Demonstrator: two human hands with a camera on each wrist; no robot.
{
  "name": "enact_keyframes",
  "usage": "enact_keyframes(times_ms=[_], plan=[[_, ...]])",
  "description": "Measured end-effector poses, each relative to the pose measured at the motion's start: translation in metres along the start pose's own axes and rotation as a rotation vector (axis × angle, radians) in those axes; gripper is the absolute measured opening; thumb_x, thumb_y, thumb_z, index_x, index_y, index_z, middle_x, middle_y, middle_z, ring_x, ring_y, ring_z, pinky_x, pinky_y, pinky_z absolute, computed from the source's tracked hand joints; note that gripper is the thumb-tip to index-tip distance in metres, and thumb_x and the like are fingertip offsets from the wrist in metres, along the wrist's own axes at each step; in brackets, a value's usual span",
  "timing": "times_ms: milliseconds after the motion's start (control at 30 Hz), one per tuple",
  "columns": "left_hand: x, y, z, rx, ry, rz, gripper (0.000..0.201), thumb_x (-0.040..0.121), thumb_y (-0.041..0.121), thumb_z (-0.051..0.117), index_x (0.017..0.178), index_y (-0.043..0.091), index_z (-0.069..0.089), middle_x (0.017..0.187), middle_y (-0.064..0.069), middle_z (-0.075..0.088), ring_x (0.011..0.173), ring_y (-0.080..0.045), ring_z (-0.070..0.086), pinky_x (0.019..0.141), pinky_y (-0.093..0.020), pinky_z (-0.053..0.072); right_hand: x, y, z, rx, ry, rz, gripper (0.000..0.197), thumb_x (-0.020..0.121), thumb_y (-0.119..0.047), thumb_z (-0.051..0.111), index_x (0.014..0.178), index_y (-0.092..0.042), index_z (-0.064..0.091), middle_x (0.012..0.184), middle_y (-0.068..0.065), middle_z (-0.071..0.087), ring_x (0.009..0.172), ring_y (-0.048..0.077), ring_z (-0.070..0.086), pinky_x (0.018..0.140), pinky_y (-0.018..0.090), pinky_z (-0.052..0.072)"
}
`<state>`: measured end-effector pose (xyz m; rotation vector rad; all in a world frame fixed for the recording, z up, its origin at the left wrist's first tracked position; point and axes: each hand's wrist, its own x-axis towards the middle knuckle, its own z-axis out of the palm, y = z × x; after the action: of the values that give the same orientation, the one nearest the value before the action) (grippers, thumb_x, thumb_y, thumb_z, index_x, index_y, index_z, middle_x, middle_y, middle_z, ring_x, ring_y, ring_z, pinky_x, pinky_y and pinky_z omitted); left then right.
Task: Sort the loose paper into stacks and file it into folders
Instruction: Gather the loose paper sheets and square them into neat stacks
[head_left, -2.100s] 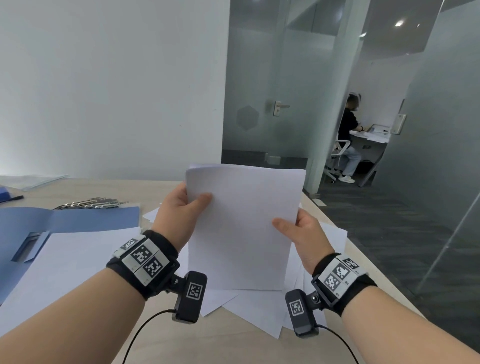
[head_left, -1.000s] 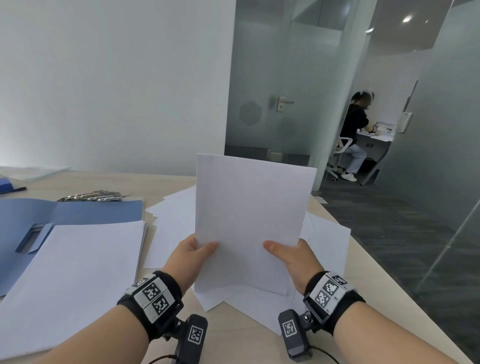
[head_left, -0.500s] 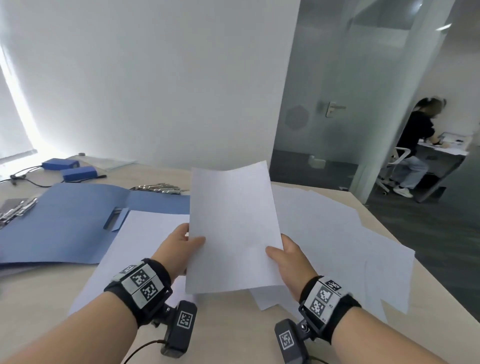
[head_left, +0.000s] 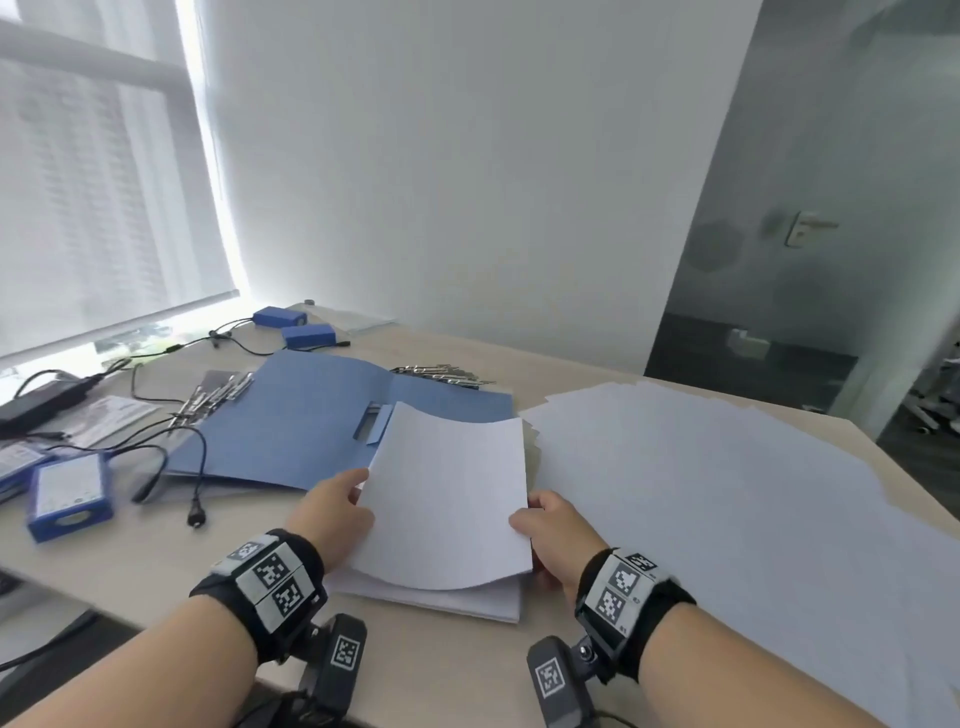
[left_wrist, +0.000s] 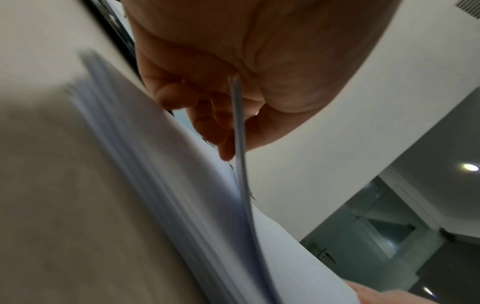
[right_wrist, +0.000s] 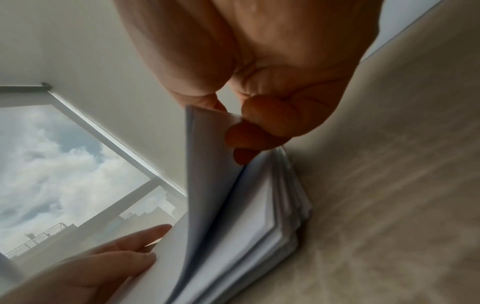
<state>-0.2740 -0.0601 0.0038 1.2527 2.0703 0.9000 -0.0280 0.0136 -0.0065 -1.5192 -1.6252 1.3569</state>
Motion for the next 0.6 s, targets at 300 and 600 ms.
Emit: enact_keyframes(times_ms=[300, 600], plan=[[0.006, -0.016, -0.004, 0.026, -0.030, -0.081, 0.063, 0.095, 0.023, 0.060, 0.154, 0.013, 0.038, 0.149, -0.008, 0.051, 0.133, -0.026, 0.051, 0.106, -0.032, 0.038, 0.001, 0.002, -0.004, -0.257, 0.011, 0.057, 0.020, 0.092, -0.033, 0.050, 0.099, -0.018, 0.061, 0.081, 0.004, 0.065, 0.059, 0.016, 0.058, 0.049, 0.023, 0.043], [-0.005, 0.017, 0.010, -0.105, 0.075, 0.125, 0.044, 0.094, 0.024, 0.061, 0.138, 0.026, 0.054, 0.143, 0.003, 0.053, 0.128, -0.016, 0.049, 0.104, -0.036, 0.039, -0.007, 0.009, -0.025, -0.174, -0.048, 0.080, 0.024, 0.089, -0.040, 0.055, 0.099, -0.021, 0.067, 0.082, 0.002, 0.068, 0.058, 0.016, 0.055, 0.050, 0.022, 0.038]])
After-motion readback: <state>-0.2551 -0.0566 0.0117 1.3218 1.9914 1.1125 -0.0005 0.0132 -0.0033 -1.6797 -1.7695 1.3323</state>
